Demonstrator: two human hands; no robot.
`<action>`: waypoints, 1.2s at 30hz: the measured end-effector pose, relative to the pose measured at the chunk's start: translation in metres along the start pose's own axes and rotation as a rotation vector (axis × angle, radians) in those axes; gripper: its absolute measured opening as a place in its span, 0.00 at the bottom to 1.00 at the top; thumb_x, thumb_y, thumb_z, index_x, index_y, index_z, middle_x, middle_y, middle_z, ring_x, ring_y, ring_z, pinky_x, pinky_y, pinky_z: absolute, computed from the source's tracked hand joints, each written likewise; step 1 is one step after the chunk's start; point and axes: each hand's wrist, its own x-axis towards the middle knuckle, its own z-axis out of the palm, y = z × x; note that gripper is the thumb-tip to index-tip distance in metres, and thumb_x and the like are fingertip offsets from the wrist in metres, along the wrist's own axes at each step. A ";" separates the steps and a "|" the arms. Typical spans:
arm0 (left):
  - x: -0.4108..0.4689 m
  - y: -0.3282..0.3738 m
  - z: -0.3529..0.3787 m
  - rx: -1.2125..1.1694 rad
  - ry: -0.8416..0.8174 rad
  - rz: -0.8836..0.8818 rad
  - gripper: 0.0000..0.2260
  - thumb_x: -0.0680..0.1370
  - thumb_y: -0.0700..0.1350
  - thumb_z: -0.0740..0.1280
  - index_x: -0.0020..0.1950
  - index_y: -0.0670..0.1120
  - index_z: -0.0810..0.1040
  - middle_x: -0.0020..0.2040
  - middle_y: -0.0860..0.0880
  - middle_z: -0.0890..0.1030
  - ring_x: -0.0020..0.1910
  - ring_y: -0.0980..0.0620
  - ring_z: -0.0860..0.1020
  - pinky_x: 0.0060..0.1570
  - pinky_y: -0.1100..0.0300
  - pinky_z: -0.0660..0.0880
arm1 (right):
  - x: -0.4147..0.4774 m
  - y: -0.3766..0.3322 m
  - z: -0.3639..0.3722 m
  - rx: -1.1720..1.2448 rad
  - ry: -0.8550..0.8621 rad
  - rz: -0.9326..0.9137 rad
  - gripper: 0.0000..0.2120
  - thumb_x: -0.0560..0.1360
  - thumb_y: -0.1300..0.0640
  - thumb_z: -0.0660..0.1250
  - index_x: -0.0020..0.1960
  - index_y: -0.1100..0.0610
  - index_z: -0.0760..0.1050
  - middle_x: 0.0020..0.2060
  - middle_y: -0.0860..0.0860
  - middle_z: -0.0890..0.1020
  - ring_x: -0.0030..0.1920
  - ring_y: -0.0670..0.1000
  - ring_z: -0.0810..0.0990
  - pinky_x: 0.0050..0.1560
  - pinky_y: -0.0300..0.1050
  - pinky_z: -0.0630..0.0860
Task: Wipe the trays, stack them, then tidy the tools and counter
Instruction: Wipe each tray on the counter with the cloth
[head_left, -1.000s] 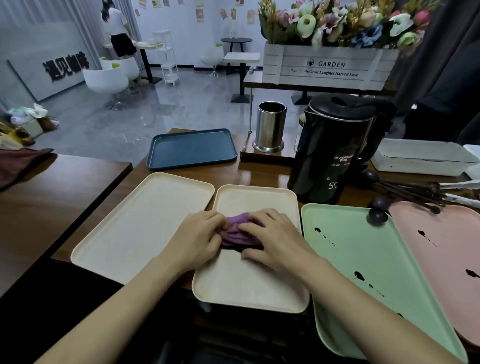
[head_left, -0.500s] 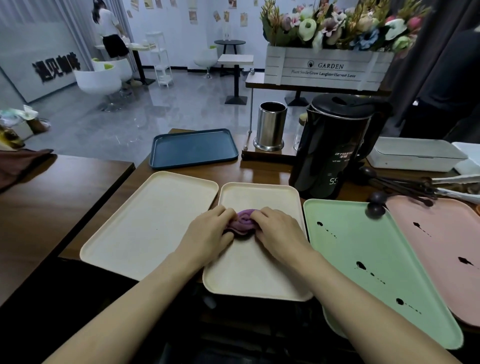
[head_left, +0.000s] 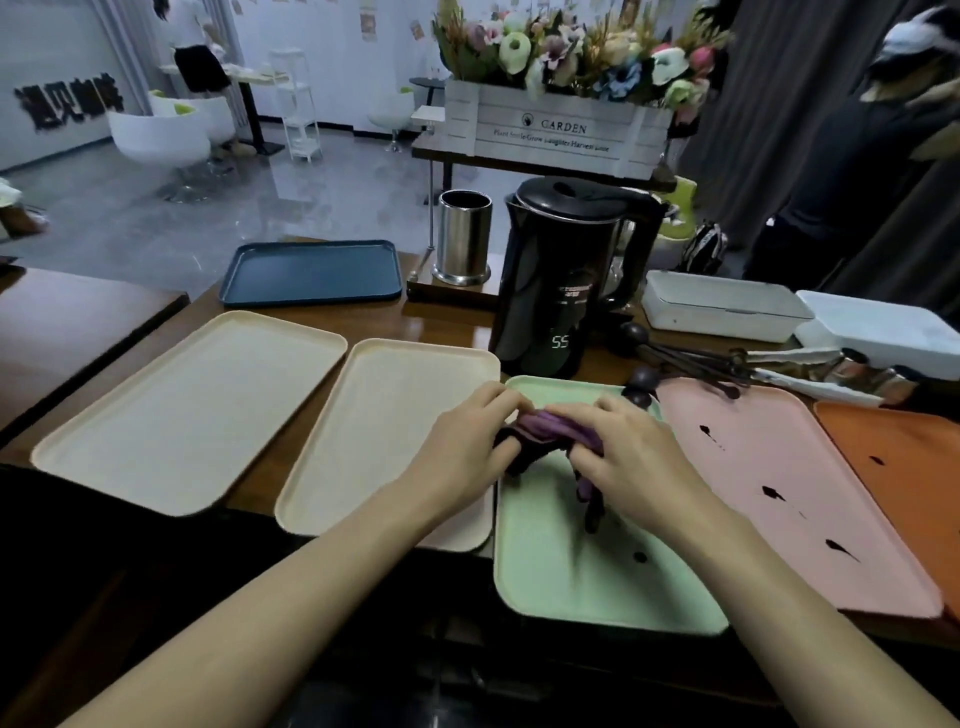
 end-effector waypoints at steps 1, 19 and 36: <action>0.000 0.009 0.014 0.027 -0.045 -0.014 0.14 0.77 0.47 0.69 0.62 0.53 0.77 0.62 0.55 0.75 0.53 0.52 0.80 0.53 0.53 0.76 | -0.007 0.014 0.000 -0.032 -0.026 0.020 0.23 0.75 0.55 0.66 0.67 0.38 0.74 0.46 0.46 0.72 0.48 0.51 0.75 0.42 0.46 0.65; -0.066 0.031 0.071 0.707 -0.019 -0.290 0.25 0.81 0.58 0.53 0.71 0.47 0.75 0.75 0.46 0.73 0.72 0.41 0.71 0.67 0.41 0.70 | -0.022 0.071 0.060 -0.188 -0.168 -0.455 0.22 0.74 0.55 0.75 0.66 0.57 0.78 0.66 0.55 0.80 0.66 0.60 0.77 0.66 0.54 0.75; -0.067 0.024 0.072 0.702 -0.012 -0.274 0.20 0.82 0.54 0.59 0.71 0.49 0.76 0.76 0.47 0.71 0.76 0.42 0.67 0.69 0.40 0.68 | 0.080 0.039 0.087 -0.167 -0.166 -0.191 0.20 0.82 0.59 0.55 0.73 0.55 0.68 0.73 0.50 0.70 0.72 0.55 0.64 0.69 0.47 0.63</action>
